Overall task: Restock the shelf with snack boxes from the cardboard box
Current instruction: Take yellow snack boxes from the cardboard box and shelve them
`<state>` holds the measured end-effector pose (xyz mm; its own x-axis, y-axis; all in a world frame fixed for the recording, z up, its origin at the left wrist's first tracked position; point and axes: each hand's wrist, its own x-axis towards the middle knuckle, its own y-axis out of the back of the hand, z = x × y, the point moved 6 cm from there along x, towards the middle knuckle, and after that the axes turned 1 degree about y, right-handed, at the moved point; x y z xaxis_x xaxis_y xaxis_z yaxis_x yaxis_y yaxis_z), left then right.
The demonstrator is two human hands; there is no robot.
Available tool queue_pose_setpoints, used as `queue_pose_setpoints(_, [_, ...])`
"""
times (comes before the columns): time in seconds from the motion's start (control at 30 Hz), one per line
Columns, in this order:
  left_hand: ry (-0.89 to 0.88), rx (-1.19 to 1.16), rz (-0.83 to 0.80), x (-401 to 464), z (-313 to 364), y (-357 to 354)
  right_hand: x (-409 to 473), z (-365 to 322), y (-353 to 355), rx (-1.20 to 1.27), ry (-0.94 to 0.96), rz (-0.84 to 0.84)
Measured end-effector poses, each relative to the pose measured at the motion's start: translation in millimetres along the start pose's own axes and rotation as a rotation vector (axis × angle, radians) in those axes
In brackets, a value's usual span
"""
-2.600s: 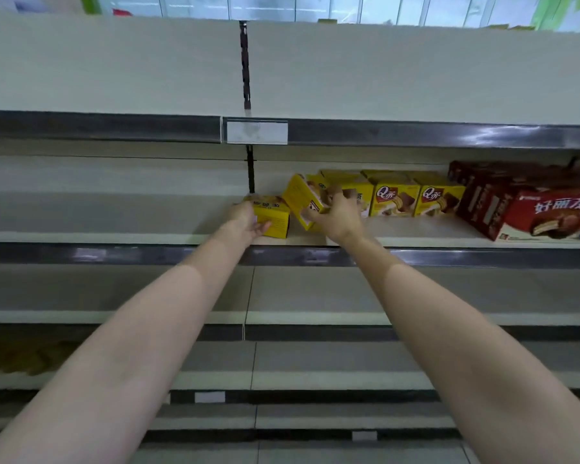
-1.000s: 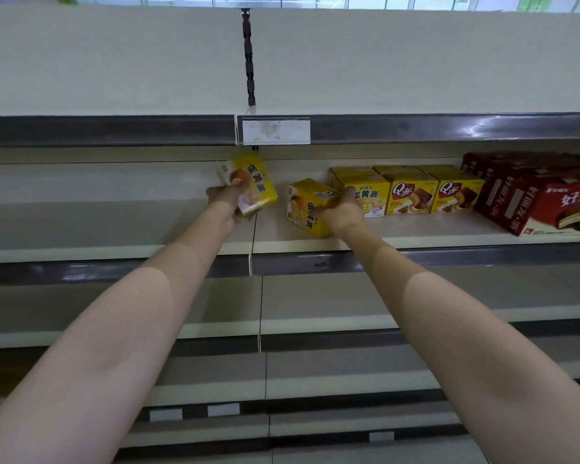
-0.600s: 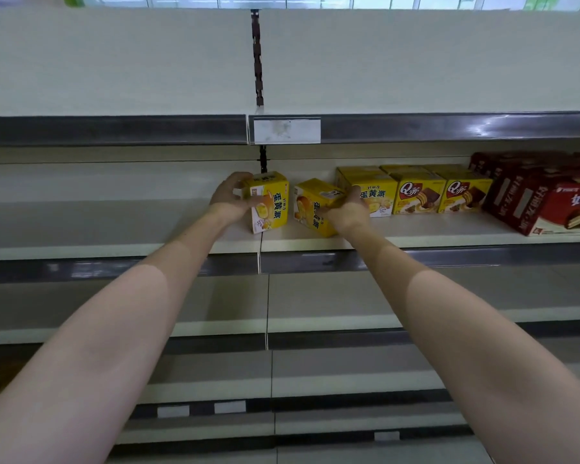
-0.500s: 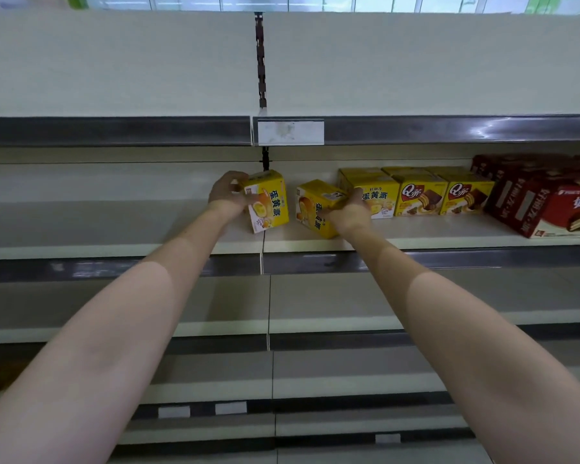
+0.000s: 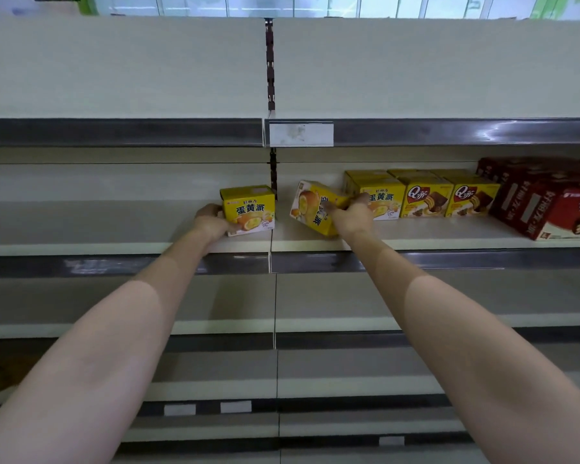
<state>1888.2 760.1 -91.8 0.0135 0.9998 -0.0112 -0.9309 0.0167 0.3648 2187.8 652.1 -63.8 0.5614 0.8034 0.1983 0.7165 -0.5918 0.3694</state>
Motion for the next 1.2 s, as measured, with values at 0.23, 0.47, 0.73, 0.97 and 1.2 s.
queue_pose_setpoints(0.23, [-0.099,-0.147,0.037,-2,9,-2,-2,4,-9,0.212,-0.074,-0.021])
queue_pose_setpoints(0.47, [-0.119,-0.075,0.018,3,13,-5,2,3,-24,0.251,0.029,-0.143])
queue_pose_setpoints(0.73, [-0.11,-0.078,0.016,-6,19,-14,-14,-16,-9,0.34,0.095,-0.127])
queue_pose_setpoints(0.97, [-0.083,-0.158,-0.059,-7,22,-26,-20,-28,-24,0.062,0.192,-0.233])
queue_pose_setpoints(1.2, [-0.034,-0.229,-0.193,-16,32,-46,-14,-28,-18,0.242,0.174,-0.211])
